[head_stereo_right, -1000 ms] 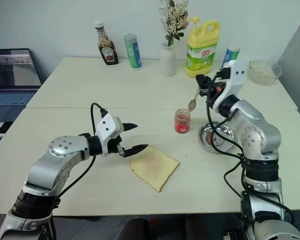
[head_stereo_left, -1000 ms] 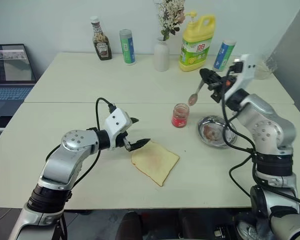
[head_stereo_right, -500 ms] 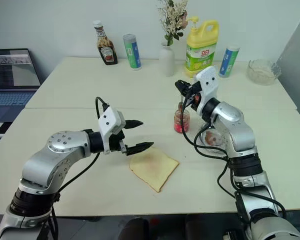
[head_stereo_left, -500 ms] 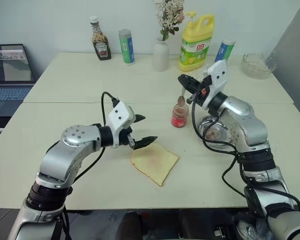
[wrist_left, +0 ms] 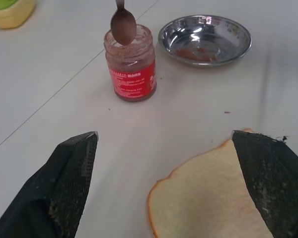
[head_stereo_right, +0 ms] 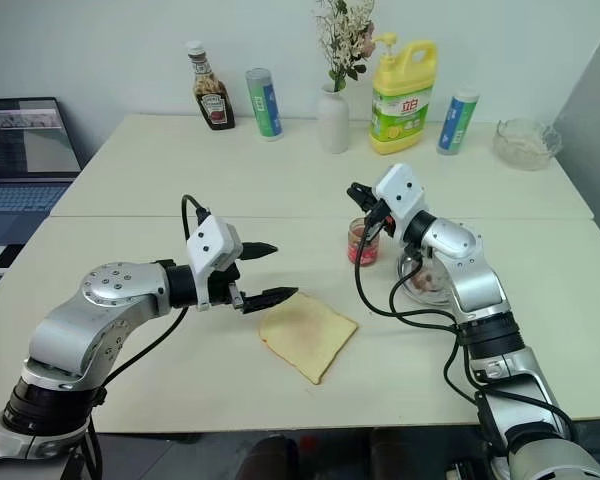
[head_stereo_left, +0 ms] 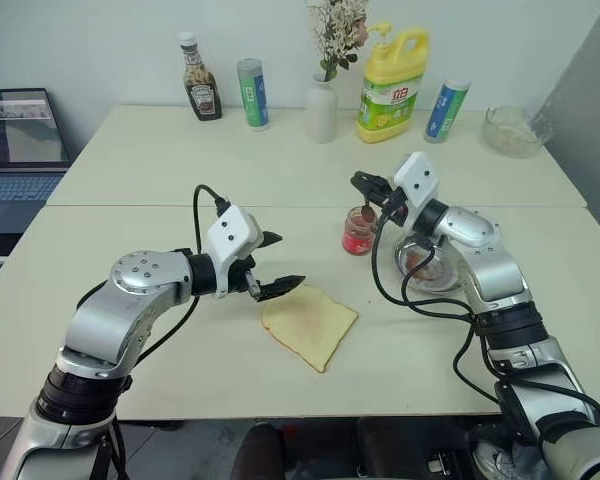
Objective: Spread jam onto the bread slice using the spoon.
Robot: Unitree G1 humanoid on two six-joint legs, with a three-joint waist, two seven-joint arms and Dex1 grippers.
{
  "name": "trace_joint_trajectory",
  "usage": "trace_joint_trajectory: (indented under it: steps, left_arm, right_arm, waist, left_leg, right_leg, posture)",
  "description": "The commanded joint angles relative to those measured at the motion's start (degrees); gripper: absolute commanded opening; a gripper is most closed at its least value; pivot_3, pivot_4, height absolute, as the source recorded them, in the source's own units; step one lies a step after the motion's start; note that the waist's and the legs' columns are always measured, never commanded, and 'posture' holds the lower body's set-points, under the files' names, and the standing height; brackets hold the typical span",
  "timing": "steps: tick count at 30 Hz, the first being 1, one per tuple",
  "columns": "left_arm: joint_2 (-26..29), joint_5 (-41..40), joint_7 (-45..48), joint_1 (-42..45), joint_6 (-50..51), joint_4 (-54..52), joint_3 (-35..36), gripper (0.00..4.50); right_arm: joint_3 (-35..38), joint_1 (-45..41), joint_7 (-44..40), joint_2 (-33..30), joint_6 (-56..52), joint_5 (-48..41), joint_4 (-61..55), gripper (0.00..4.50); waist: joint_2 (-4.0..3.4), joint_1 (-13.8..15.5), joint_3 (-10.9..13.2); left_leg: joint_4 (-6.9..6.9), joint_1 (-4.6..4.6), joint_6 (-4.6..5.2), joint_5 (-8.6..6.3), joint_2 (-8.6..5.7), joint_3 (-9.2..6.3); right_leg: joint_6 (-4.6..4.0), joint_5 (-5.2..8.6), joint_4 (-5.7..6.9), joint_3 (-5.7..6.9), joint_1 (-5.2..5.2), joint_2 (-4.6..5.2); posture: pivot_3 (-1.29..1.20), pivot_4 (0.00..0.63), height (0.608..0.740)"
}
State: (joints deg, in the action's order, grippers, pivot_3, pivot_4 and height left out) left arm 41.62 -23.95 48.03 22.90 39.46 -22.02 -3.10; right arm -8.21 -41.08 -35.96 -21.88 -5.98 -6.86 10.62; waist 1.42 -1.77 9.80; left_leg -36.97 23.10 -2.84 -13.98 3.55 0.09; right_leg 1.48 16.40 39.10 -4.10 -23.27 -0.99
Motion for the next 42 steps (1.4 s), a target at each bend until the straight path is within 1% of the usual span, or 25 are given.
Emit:
trace_joint_trajectory:
  steps: [1, 11, 15, 21, 26, 32, 42]
  left_arm:
    - [0.69, 0.13, 0.28, 0.35, -1.63, -1.09, 1.28, 4.5]
    - [0.64, 1.29, 1.19, 0.26, -3.73, -0.04, 0.13, 4.5]
    - [0.51, 1.71, 1.43, 0.03, -4.17, -0.04, 0.08, 4.5]
    - [0.6, 2.09, 1.5, -1.0, -4.27, -0.4, 0.54, 4.5]
    - [0.38, 2.4, 1.28, -1.67, -4.41, -0.7, 0.34, 4.5]
    - [0.36, 2.62, 1.31, -1.87, -4.48, -0.78, 0.3, 4.5]
    - [0.12, 3.12, 0.83, -1.39, -4.22, -0.87, -0.31, 4.5]
  right_arm:
    - [-0.14, -0.54, -1.17, -0.23, 3.15, 1.53, 1.33, 0.01]
    - [-2.21, -1.43, -2.13, 0.59, 8.2, 5.41, 7.5, 0.01]
    - [-0.86, -2.02, -1.4, 2.17, 4.49, 4.53, 9.17, 0.01]
    - [1.52, -2.44, -1.63, 4.05, -6.97, 0.65, 6.31, 0.01]
    - [5.18, -3.18, 0.56, 6.9, -15.76, -3.62, 4.0, 0.01]
    - [6.82, -3.29, 2.29, 7.74, -20.0, -5.11, 2.9, 0.01]
    - [15.29, -3.23, 9.61, 12.37, -29.05, -13.02, 2.15, 0.01]
  waist:
    - [0.0, 0.02, 0.0]
    - [0.0, -0.02, 0.0]
    - [0.0, -0.05, 0.0]
    - [0.0, -0.05, 0.0]
    - [0.0, -0.06, 0.0]
    - [0.0, -0.07, 0.0]
    - [0.0, -0.08, 0.0]
  left_leg:
    - [-0.01, 0.0, 0.0, 0.0, -0.01, 0.0]
    - [0.0, 0.0, 0.0, 0.0, -0.01, 0.0]
    - [0.0, -0.01, 0.0, 0.0, 0.0, 0.0]
    - [0.0, -0.03, 0.0, 0.0, 0.0, 0.0]
    - [0.01, -0.05, 0.0, 0.0, 0.02, 0.0]
    - [0.0, -0.05, 0.0, 0.0, 0.0, 0.01]
    - [0.02, -0.04, 0.0, 0.0, 0.01, 0.0]
  right_leg:
    - [0.0, 0.0, -0.01, 0.0, 0.01, 0.01]
    - [0.0, 0.0, 0.0, -0.01, 0.01, 0.01]
    - [0.0, 0.0, 0.01, -0.01, 0.01, 0.0]
    - [-0.01, 0.0, 0.03, -0.01, 0.02, 0.01]
    - [-0.01, 0.0, 0.04, -0.01, 0.02, 0.0]
    - [-0.01, 0.0, 0.07, -0.01, 0.02, 0.0]
    - [-0.01, 0.0, 0.06, -0.01, 0.02, 0.0]
  posture:
    - [0.0, 0.15, 0.74]
    - [0.0, 0.15, 0.74]
    - [0.0, 0.15, 0.74]
    - [0.0, 0.15, 0.74]
    - [0.0, 0.15, 0.74]
    - [0.0, 0.15, 0.74]
    - [0.0, 0.15, 0.74]
